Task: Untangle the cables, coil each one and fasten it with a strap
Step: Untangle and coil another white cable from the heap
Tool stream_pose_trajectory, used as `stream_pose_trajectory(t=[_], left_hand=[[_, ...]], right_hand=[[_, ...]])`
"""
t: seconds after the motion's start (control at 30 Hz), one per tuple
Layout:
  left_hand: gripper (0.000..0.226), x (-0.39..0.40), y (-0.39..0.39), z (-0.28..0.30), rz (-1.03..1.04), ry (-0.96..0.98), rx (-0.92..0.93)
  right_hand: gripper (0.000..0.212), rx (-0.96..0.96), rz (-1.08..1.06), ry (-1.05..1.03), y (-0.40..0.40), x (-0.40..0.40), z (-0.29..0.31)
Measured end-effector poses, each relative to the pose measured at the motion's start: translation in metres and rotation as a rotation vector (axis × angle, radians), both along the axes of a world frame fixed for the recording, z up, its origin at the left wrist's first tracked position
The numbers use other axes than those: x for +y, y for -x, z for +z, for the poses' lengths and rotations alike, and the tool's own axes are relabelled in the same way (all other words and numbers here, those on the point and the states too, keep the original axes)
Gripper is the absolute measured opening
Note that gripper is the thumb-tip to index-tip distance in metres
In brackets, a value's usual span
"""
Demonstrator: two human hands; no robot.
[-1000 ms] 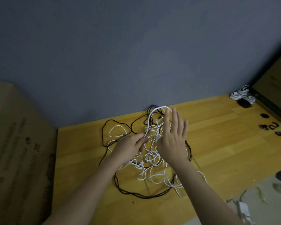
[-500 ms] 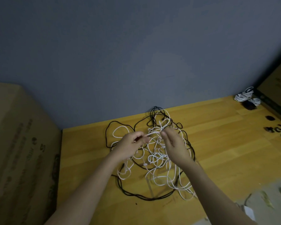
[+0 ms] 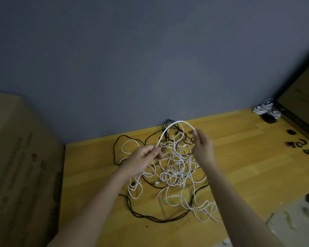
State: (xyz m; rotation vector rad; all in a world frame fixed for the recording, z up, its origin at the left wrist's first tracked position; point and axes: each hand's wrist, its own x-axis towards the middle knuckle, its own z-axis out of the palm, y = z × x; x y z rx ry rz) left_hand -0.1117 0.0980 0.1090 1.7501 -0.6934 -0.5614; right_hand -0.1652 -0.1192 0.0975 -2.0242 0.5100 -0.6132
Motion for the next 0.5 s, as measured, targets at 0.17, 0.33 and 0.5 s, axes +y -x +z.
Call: stream_pose_trajectory(t=[0.17,0.33,0.5], left_hand=[[0.022,-0.007,0.0,0.029,-0.091,0.293,0.166],[0.012,-0.021,-0.003,0.029,0.073,0.456,0.377],[0.008,-0.021,-0.013,-0.006,0.152,0.196,0.139]], right_hand=[[0.024,0.298,0.223,0.372,0.008,0.017,-0.024],[0.032,0.398,0.558,0.651,0.025,0.059,-0.046],[0.033,0.173,0.636,0.69,0.044,0.078,-0.042]])
